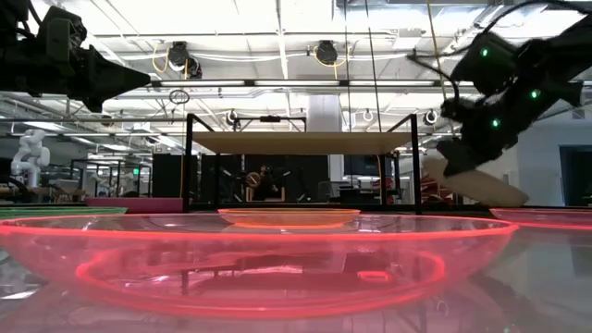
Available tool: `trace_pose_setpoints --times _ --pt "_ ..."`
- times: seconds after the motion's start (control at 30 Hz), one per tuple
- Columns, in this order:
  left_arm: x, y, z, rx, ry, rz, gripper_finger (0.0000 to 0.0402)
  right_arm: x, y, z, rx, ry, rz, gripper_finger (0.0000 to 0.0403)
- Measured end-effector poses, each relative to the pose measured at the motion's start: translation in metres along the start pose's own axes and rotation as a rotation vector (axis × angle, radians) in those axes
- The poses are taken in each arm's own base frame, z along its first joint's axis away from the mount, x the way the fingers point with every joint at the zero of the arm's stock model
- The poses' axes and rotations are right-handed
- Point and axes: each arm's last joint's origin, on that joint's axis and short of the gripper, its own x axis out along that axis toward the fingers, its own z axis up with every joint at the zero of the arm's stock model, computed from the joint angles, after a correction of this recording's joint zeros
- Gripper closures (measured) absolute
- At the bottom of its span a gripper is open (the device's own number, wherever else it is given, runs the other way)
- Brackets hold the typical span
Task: Place and stack plates onto a shelf
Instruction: Put the gray plate to the right on the shelf
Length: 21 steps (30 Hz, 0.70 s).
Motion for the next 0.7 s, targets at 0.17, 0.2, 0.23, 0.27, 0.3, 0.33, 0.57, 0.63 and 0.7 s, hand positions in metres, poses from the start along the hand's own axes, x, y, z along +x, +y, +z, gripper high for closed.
trace_pose_setpoints --times 0.17,0.2,0.23,0.27,0.3,0.33,0.57,0.63,0.7 --pt "0.000 0.000 0.000 0.000 0.000 0.000 0.0394 -0.018 -0.011 0.027 0.096 -0.202 -0.050 0.0401" --pt "0.000 0.000 0.000 0.000 0.000 0.001 0.0394 -0.022 -0.013 0.034 0.115 -0.262 -0.049 0.0402" --pt "0.000 0.000 0.000 0.000 0.000 0.000 0.0394 -0.026 -0.015 0.042 0.137 -0.326 -0.039 0.0402" --pt "0.000 0.000 0.000 0.000 0.000 0.000 0.0394 -0.031 -0.017 0.050 0.161 -0.400 -0.013 0.0402" --pt "0.000 0.000 0.000 0.000 0.000 0.000 0.0394 -0.037 -0.018 0.059 0.181 -0.477 0.031 0.0402" --pt "0.000 0.000 0.000 0.000 0.000 0.000 0.0394 -0.042 -0.020 0.067 0.203 -0.559 0.080 0.0402" --pt "0.000 0.000 0.000 0.000 0.000 0.000 0.0394 -0.069 -0.023 0.123 0.213 -0.718 0.236 0.0402" --pt "0.000 0.000 0.000 0.000 0.000 0.000 0.0394 -0.072 -0.018 0.141 0.148 -0.704 0.278 0.0402" --pt "0.000 0.000 0.000 0.000 0.000 0.000 0.0394 -0.072 -0.012 0.159 0.085 -0.692 0.325 0.0402"
